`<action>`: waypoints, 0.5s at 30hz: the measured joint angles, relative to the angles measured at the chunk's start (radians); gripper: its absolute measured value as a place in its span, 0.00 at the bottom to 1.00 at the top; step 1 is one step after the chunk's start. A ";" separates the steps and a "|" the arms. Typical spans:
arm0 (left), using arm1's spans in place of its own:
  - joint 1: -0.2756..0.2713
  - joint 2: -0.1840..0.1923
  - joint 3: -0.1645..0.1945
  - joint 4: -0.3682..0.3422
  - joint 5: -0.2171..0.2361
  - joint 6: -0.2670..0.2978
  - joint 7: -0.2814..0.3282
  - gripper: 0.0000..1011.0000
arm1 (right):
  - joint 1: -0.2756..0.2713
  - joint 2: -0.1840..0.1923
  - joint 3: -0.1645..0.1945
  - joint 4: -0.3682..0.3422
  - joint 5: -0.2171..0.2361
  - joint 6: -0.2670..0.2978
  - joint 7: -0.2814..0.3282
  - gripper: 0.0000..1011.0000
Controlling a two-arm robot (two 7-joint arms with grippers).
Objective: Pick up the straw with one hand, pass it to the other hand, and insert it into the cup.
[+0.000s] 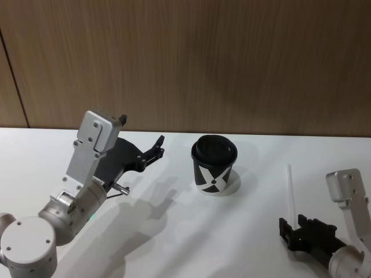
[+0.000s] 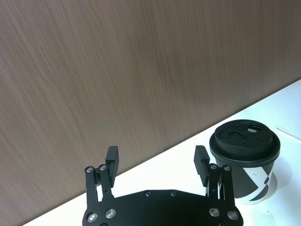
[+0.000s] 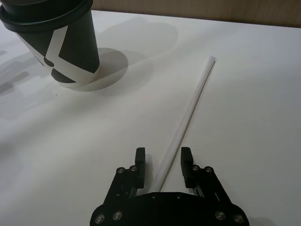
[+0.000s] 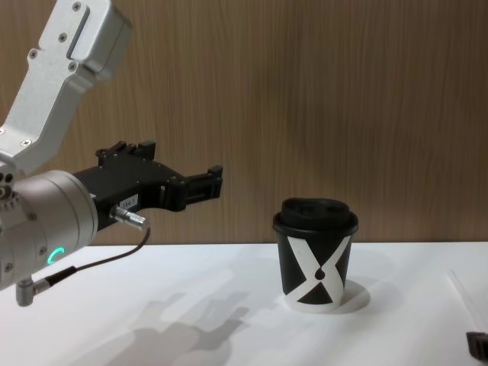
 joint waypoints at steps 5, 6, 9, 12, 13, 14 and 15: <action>0.000 0.000 0.000 0.000 0.000 0.000 0.000 0.99 | 0.000 0.000 0.000 0.000 0.000 0.001 0.001 0.32; 0.000 0.000 0.000 0.000 0.000 0.000 0.000 0.99 | 0.000 0.000 0.000 0.000 0.000 0.001 0.001 0.30; 0.000 0.000 0.000 0.000 0.000 0.000 0.000 0.99 | 0.000 0.000 0.001 -0.001 0.000 0.001 0.001 0.20; 0.000 0.000 0.000 0.000 0.000 0.000 0.000 0.99 | 0.000 0.000 0.001 -0.001 0.000 0.002 0.001 0.11; 0.000 0.000 0.000 0.000 0.000 0.000 0.000 0.99 | 0.000 0.000 0.001 -0.001 0.000 0.002 0.001 0.09; 0.000 0.000 0.000 0.000 0.000 0.000 0.000 0.99 | 0.000 0.000 0.001 -0.001 0.000 0.002 0.001 0.04; 0.000 0.000 0.000 0.000 0.000 0.000 0.000 0.99 | 0.000 0.000 0.001 -0.001 0.000 0.002 0.002 0.03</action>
